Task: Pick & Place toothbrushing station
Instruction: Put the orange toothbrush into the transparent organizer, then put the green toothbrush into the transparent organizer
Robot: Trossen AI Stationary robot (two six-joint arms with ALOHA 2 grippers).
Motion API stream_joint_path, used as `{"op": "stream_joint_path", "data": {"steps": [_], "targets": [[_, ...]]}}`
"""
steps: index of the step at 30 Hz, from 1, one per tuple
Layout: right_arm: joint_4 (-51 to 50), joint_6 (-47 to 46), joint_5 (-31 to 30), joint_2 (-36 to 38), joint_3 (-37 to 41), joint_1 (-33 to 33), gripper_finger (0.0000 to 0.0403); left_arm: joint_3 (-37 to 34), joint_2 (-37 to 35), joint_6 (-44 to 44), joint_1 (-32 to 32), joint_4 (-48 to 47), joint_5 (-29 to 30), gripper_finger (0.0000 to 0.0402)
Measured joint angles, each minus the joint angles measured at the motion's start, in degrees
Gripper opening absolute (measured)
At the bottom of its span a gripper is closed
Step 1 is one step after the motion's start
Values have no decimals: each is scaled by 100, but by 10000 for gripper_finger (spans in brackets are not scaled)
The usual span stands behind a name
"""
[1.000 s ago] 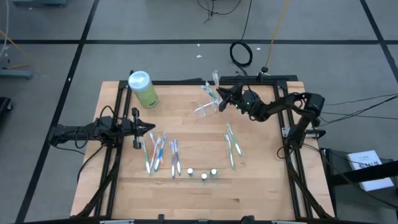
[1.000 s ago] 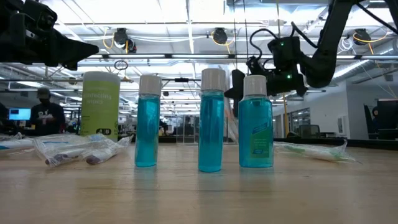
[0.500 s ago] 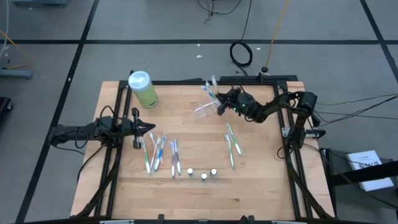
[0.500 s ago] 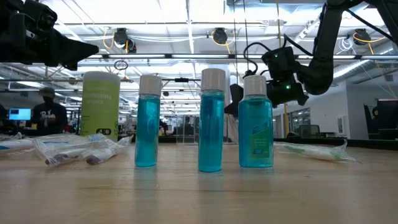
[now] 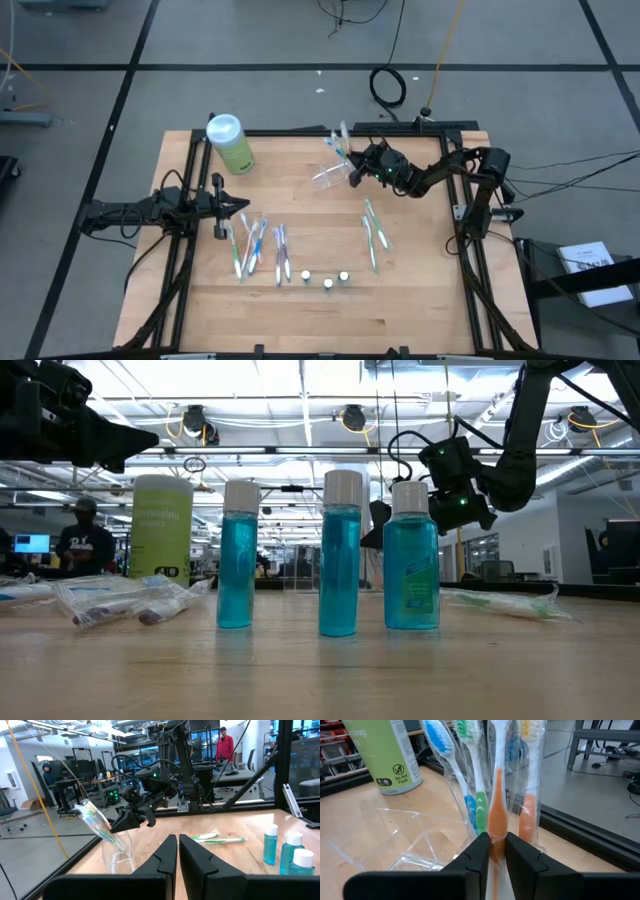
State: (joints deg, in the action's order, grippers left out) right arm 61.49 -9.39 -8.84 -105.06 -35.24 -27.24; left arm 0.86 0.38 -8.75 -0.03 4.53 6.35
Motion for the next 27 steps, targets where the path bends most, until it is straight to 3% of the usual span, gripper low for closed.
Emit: {"op": "stream_joint_path", "data": {"steps": [7,16,20,23,27], "targets": [[-140,121,150,165,11,35,102,0,-1,0,-1,1,0,26],[-489,443,152,971,15,184,189,0,-1,0,-1,1,4,26],[-1321,453,422,1557,15,320,202,0,1,0,0,1,4,26],[-2302,331,847,2122,15,497,202,0,0,0,1,0,4,26],[-3780,45,911,2892,11,944,196,0,-1,0,0,-1,4,26]]}}
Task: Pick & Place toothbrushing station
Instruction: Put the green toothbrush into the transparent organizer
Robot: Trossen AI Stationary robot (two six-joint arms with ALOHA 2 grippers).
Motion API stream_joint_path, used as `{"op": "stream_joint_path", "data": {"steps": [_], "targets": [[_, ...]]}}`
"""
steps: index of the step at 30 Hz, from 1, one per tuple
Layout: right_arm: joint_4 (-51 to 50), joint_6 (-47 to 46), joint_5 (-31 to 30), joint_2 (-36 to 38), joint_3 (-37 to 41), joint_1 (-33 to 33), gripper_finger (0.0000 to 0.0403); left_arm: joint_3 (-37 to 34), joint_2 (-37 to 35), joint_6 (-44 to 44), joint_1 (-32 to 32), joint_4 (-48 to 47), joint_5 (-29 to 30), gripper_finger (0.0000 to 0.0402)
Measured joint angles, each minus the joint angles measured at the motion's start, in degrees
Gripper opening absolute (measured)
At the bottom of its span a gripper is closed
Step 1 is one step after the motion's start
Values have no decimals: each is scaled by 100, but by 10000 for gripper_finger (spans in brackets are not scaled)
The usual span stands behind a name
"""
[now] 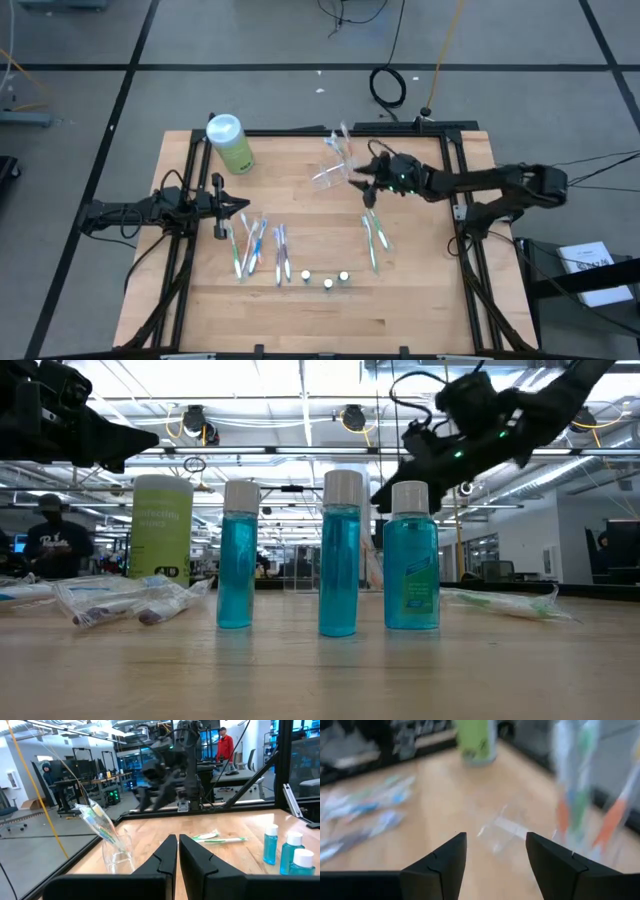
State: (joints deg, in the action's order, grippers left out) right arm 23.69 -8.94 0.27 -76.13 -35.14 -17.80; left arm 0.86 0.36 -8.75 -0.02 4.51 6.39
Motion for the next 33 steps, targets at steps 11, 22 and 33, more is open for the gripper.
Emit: {"op": "stream_joint_path", "data": {"steps": [11,22,33], "targets": [[-2620,-1273,-468,237,-2,1431,194,0,2,0,0,2,-4,26],[-3835,-2191,-468,120,-2,1687,194,0,2,0,0,1,-4,26],[-3496,-2174,-424,-559,-13,1808,194,0,1,0,1,2,-4,26]]}}
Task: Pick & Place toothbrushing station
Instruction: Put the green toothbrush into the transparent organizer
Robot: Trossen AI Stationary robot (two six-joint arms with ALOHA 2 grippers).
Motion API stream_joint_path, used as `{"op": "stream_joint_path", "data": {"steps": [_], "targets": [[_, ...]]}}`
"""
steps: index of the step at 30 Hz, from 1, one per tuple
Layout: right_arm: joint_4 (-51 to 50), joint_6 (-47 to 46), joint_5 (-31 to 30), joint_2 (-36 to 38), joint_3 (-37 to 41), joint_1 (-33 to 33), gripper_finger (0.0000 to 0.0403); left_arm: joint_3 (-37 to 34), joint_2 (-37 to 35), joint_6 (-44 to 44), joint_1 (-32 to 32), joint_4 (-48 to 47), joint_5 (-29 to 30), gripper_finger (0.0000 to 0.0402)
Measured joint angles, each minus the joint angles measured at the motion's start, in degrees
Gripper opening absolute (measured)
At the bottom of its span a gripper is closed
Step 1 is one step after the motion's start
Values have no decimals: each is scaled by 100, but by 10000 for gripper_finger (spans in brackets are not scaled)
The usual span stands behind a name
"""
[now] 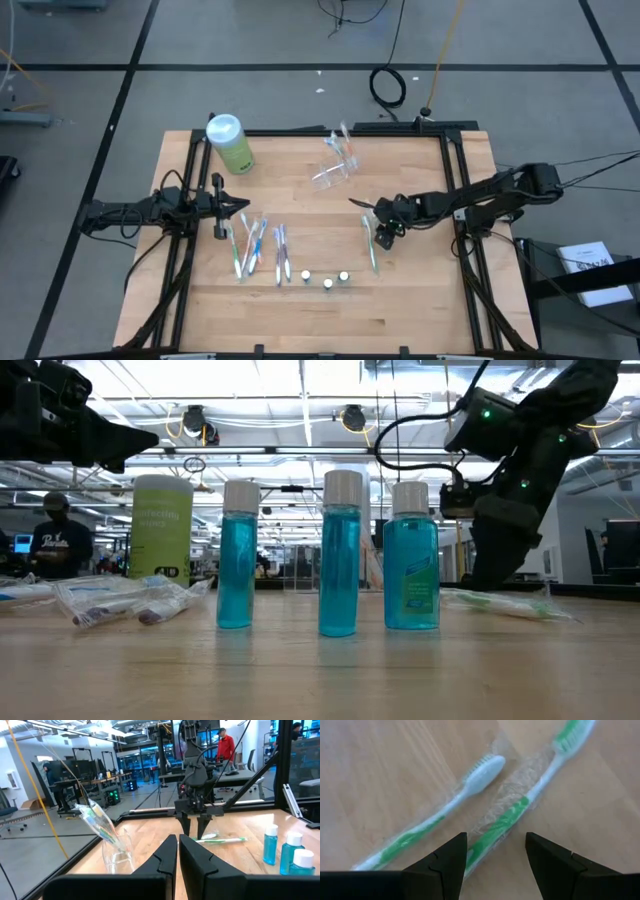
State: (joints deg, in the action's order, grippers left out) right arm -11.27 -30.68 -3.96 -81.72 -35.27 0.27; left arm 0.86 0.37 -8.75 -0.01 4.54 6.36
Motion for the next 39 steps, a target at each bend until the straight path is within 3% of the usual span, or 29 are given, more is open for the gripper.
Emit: {"op": "stream_joint_path", "data": {"steps": [6,10,18,23,32,39], "targets": [[4,63,6,-221,-20,-4,194,0,-1,0,-1,-2,8,26],[-428,117,-326,-237,-17,-22,190,0,-1,0,-2,0,10,26],[-1183,4,-322,-239,-4,-322,154,0,0,0,-2,-2,15,26],[-1138,14,-339,-214,2,-528,133,0,0,0,-1,0,15,26],[-1007,155,-1662,-215,2,-897,101,0,1,0,-2,-2,15,26],[-927,351,-1603,-214,5,-1012,63,0,0,0,-2,-2,17,26]]}}
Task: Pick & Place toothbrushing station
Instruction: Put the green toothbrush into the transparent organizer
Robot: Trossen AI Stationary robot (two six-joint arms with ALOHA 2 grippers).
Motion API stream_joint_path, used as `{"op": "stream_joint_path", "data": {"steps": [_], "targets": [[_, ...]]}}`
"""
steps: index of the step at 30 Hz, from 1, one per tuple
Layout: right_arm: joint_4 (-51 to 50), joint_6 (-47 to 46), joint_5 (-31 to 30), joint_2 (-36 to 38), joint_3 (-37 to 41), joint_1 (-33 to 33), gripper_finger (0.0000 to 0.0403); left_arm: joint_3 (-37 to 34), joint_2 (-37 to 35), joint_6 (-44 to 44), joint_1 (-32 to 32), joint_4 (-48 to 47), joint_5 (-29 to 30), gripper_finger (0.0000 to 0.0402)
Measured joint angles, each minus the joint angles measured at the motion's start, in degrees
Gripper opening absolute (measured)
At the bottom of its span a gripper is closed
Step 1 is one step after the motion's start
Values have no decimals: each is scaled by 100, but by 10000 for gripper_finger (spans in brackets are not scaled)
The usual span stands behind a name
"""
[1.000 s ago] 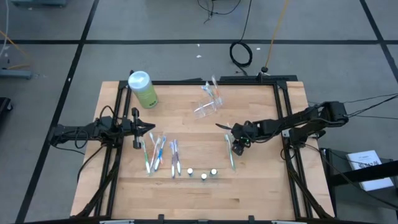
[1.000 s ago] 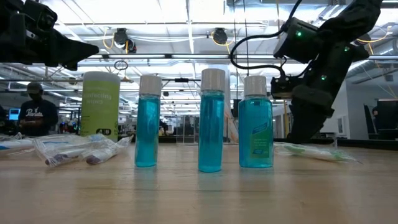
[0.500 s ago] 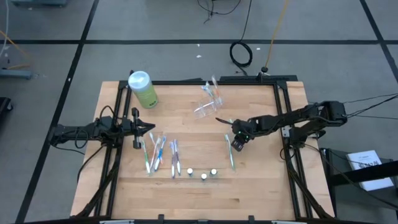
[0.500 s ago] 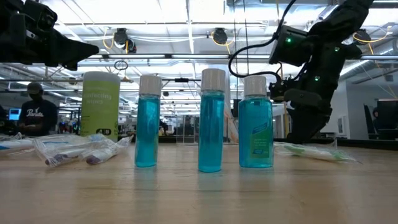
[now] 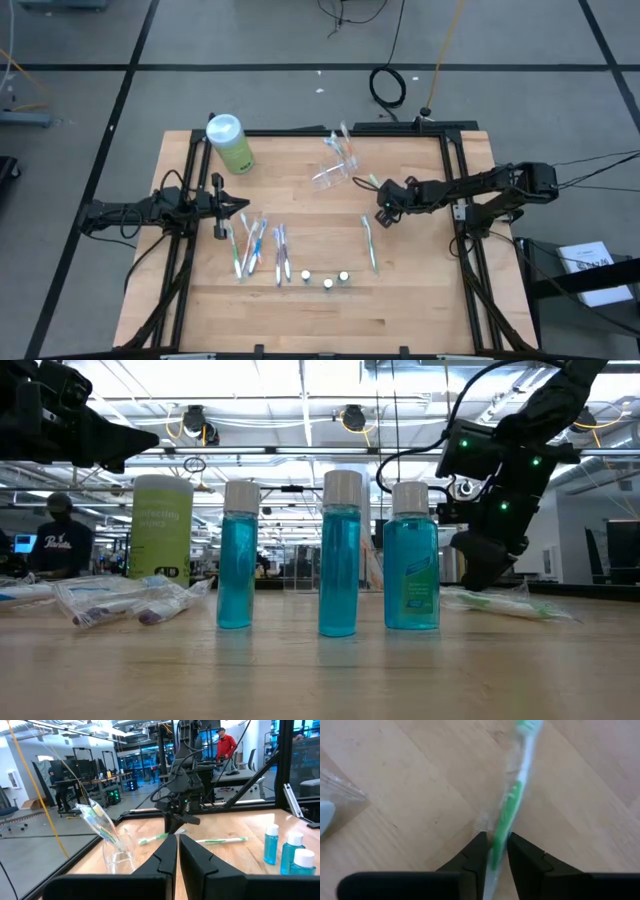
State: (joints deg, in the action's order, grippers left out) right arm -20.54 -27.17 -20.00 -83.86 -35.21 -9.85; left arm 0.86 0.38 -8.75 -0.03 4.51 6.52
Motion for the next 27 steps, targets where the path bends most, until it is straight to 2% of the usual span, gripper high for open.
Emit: {"op": "stream_joint_path", "data": {"steps": [6,12,18,22,27], "targets": [[81,183,330,-1,1,-38,16,0,-1,0,1,2,0,26],[252,512,469,35,3,-42,14,0,1,0,1,2,0,26],[389,704,626,657,50,-34,14,0,0,0,0,2,2,26],[650,738,554,1227,21,-33,14,0,1,0,1,2,2,26],[1044,938,517,1580,21,-32,14,-1,-2,0,1,1,-2,26]]}}
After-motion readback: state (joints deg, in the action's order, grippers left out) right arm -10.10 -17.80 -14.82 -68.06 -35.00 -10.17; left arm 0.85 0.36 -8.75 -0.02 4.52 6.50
